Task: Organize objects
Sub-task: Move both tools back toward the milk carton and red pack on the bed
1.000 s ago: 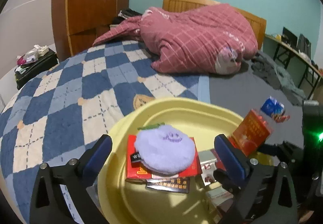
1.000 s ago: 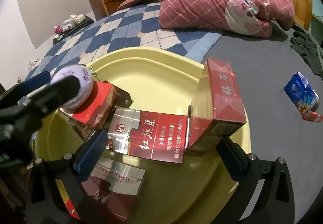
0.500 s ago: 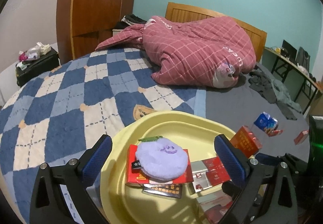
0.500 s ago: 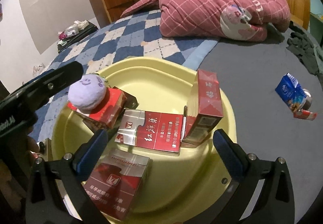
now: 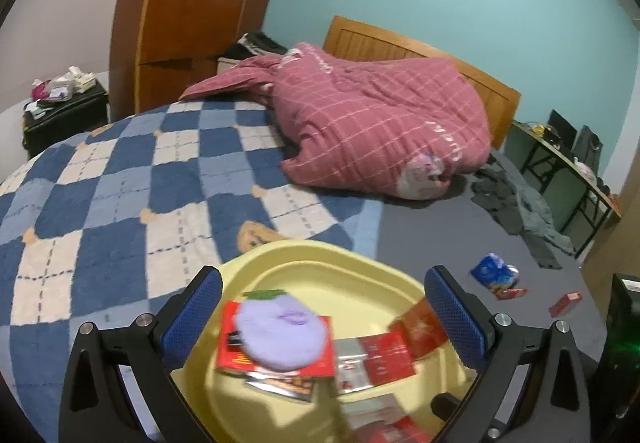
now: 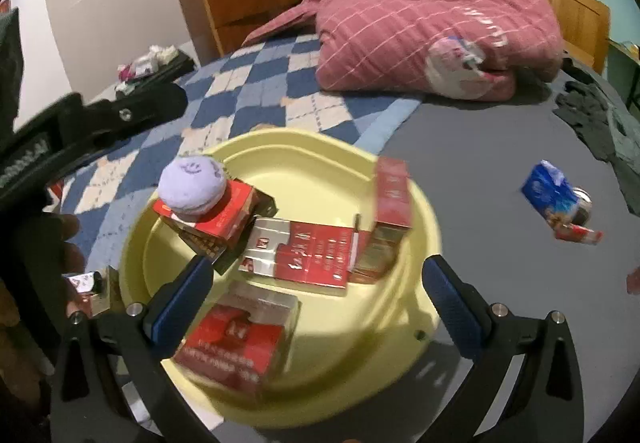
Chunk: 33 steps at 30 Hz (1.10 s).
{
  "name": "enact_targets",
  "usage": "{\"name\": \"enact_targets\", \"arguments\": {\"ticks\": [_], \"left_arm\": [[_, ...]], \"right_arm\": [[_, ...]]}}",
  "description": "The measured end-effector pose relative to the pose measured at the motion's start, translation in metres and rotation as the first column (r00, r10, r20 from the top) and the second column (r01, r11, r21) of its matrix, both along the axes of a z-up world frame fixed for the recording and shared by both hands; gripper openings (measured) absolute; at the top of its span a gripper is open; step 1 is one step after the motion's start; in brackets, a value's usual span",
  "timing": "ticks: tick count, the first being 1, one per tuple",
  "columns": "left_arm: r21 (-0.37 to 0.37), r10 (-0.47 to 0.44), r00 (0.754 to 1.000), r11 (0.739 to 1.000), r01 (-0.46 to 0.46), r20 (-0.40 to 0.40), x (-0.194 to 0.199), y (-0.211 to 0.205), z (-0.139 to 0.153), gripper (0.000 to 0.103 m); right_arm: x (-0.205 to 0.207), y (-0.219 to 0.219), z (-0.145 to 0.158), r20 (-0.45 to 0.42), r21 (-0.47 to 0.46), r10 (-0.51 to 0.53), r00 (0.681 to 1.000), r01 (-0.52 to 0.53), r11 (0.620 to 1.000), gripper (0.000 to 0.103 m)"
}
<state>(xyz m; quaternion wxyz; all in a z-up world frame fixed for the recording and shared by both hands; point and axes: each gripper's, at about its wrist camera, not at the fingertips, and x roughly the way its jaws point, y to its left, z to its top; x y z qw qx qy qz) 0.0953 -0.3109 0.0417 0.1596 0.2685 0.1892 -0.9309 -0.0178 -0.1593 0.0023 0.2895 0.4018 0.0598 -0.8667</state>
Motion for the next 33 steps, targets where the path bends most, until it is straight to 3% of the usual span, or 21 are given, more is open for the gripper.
{"name": "enact_targets", "arguments": {"ticks": [12,18,21,24,29,33], "left_arm": [[-0.016,-0.155,0.988,0.988,0.155,0.0,-0.038,0.09,0.015,0.103],[-0.059,-0.267,0.963,0.961,0.269,0.044,-0.065,0.15,0.008,0.103],[-0.005,-0.327,0.942,0.945,0.328,0.074,-0.083,0.17,-0.002,0.103],[0.008,-0.337,0.937,0.941,0.338,0.09,-0.102,0.182,-0.007,0.103],[-0.083,-0.343,0.929,0.931,0.357,0.14,-0.136,0.202,-0.021,0.103],[-0.086,-0.331,0.932,0.934,0.346,0.151,-0.172,0.209,-0.041,0.103]], "right_arm": [[0.014,0.126,0.017,-0.03,0.004,-0.218,0.976,0.218,0.976,0.103],[0.02,0.2,0.019,-0.034,-0.002,-0.343,0.939,0.343,0.939,0.103],[0.019,0.231,0.018,-0.034,-0.012,-0.391,0.92,0.391,0.92,0.103],[0.013,0.261,0.015,-0.038,-0.013,-0.439,0.897,0.439,0.898,0.103],[-0.009,0.303,0.005,-0.039,-0.007,-0.5,0.865,0.5,0.866,0.103],[-0.037,0.324,-0.006,-0.063,0.036,-0.535,0.842,0.538,0.842,0.103]]}}
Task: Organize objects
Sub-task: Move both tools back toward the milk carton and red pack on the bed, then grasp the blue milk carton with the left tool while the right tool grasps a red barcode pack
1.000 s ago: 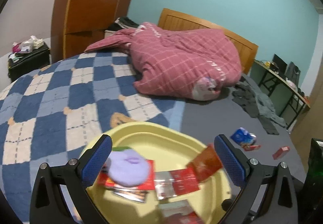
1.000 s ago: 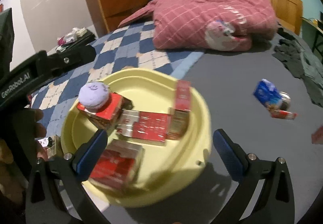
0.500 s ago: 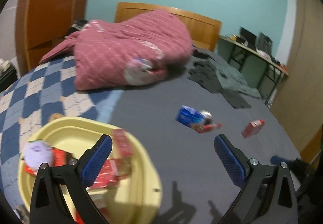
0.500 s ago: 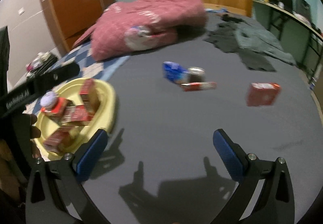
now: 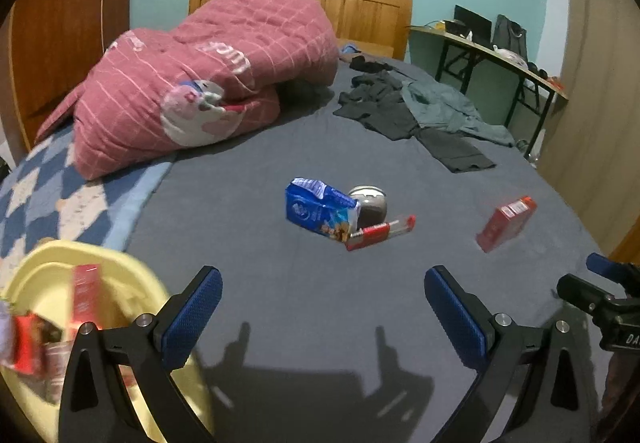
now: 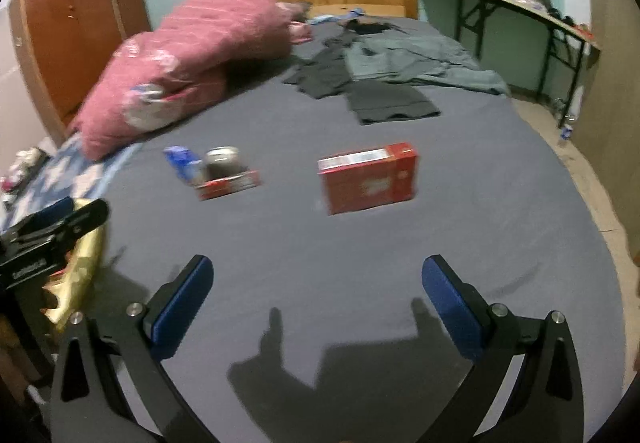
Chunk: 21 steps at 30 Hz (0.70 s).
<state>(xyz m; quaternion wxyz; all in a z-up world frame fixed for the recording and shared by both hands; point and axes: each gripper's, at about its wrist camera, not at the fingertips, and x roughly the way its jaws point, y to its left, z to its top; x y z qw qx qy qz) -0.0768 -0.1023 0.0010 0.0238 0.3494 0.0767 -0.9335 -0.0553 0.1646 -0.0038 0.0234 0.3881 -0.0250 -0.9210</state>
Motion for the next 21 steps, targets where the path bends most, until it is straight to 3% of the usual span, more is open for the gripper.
{"name": "enact_targets", "arguments": {"ticks": [5,9,14,21], "left_arm": [[0.05,0.014,1.0,0.999,-0.014,0.004,-0.054,0.008,-0.033,0.103],[0.017,0.037,0.999,0.999,-0.037,-0.002,-0.087,0.014,-0.051,0.103],[-0.009,0.08,0.997,0.997,-0.08,-0.009,-0.112,0.013,-0.063,0.103],[0.065,0.109,0.994,0.992,-0.11,0.028,-0.129,0.006,-0.078,0.103]], "right_arm": [[-0.034,0.012,-0.019,-0.009,0.003,0.005,1.0,-0.005,1.0,0.103],[-0.053,0.017,-0.03,-0.024,-0.009,-0.006,1.0,0.006,1.0,0.103],[-0.067,0.019,-0.037,-0.047,-0.012,-0.009,0.999,0.008,1.0,0.103],[-0.084,0.027,-0.044,-0.018,-0.051,-0.069,0.997,0.068,0.996,0.103]]}}
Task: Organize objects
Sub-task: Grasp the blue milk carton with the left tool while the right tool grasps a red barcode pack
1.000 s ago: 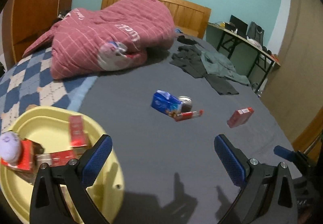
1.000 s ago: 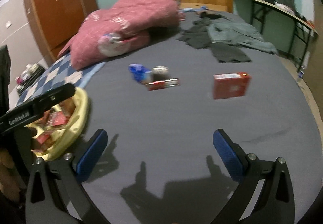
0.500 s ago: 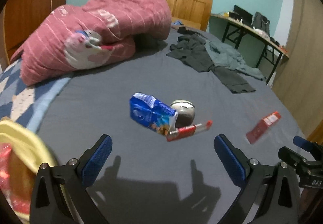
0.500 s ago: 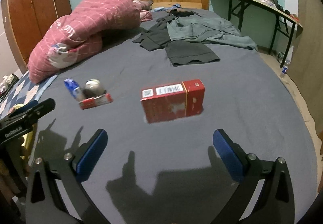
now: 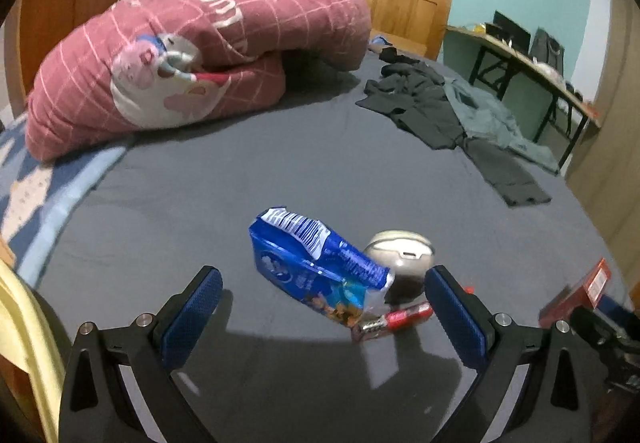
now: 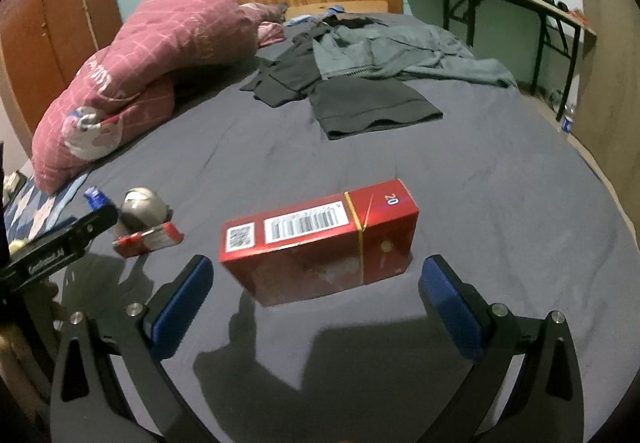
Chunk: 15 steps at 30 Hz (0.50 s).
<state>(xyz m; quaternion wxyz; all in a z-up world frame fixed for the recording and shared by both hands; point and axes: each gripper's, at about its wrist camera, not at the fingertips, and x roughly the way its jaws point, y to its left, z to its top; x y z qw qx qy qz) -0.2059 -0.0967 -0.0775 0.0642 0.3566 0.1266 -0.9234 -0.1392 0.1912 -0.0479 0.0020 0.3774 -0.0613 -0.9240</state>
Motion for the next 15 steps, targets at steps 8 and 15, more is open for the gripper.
{"name": "enact_targets", "arguments": {"ticks": [8,15], "left_arm": [[0.028,-0.011,1.0,1.0,0.01,0.029,-0.018,-0.01,-0.011,0.103],[0.105,0.035,0.995,0.993,-0.044,0.092,-0.035,-0.032,-0.027,0.103]], "right_arm": [[-0.012,-0.01,-0.004,-0.015,0.032,0.034,0.999,-0.033,0.999,0.103],[-0.016,-0.003,-0.007,-0.012,0.002,0.021,1.0,-0.021,1.0,0.101]]}}
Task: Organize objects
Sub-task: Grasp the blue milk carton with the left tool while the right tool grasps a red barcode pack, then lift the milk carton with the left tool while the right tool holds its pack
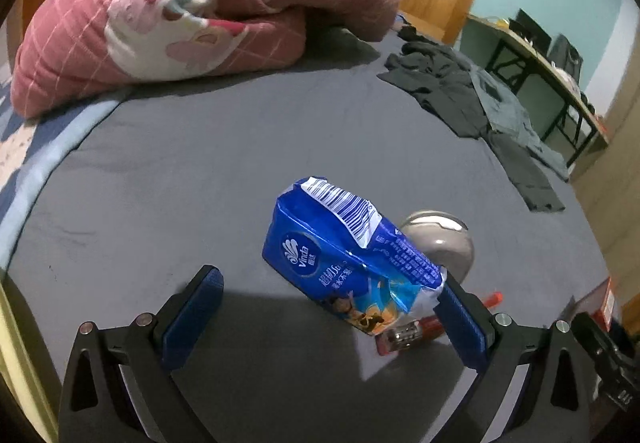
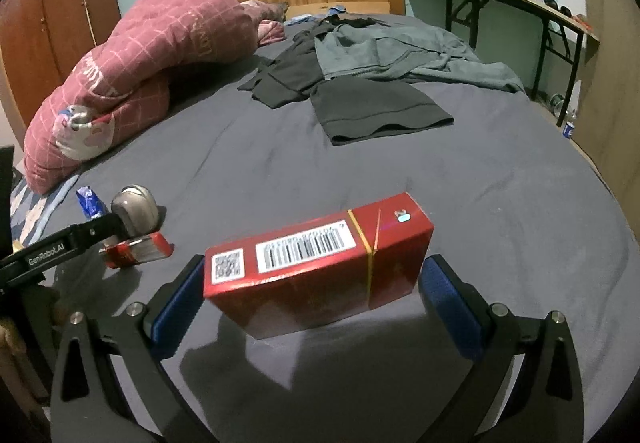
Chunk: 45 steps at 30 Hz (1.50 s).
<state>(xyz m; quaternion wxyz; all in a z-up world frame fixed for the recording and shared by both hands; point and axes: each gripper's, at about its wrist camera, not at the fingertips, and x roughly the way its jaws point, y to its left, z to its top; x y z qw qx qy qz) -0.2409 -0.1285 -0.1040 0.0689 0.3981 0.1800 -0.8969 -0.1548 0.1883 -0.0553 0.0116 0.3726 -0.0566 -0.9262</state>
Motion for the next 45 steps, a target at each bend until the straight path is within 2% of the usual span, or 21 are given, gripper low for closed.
{"name": "enact_targets", "arguments": {"ticks": [2,5,9,11,12,17,19,28,34,45], "left_arm": [[-0.012,0.013,1.0,1.0,-0.013,-0.004,-0.003,-0.001,0.0,0.103],[0.0,0.018,1.0,1.0,-0.018,-0.007,-0.007,-0.005,-0.002,0.1],[0.019,0.035,0.999,0.999,-0.034,-0.033,-0.007,-0.012,-0.001,0.072],[0.028,0.031,0.999,0.999,-0.03,-0.037,-0.006,-0.013,-0.002,0.069],[0.028,0.027,0.999,0.999,-0.026,-0.038,-0.007,-0.013,-0.003,0.061],[0.002,0.009,1.0,1.0,-0.009,-0.003,-0.011,-0.009,-0.005,0.051],[0.002,0.001,1.0,1.0,-0.001,-0.001,-0.015,-0.011,-0.004,0.043],[0.01,-0.01,1.0,1.0,0.01,-0.029,-0.011,-0.015,-0.002,0.018],[0.029,-0.012,0.999,0.999,0.013,-0.049,-0.003,-0.02,-0.001,0.008],[0.013,-0.05,0.997,0.999,0.051,-0.056,0.01,-0.015,0.004,0.007]], "right_arm": [[-0.001,0.005,-0.002,0.007,-0.025,-0.014,1.0,0.014,1.0,0.094],[-0.001,0.01,-0.004,0.01,-0.058,-0.017,1.0,0.018,0.998,0.093],[-0.001,0.012,-0.004,0.007,-0.079,-0.017,1.0,0.018,0.997,0.093],[-0.001,0.012,-0.004,0.006,-0.08,-0.019,1.0,0.02,0.997,0.093],[-0.001,0.011,-0.004,0.006,-0.079,-0.02,1.0,0.021,0.997,0.093],[-0.001,0.012,-0.004,0.005,-0.081,-0.022,1.0,0.023,0.996,0.093],[-0.001,0.013,-0.005,0.005,-0.086,-0.021,1.0,0.022,0.996,0.093],[0.0,0.017,-0.006,0.003,-0.114,-0.02,1.0,0.02,0.993,0.093],[0.0,0.017,-0.006,0.003,-0.114,-0.02,1.0,0.02,0.993,0.093],[0.0,0.017,-0.006,0.003,-0.113,-0.02,1.0,0.021,0.993,0.093]]}}
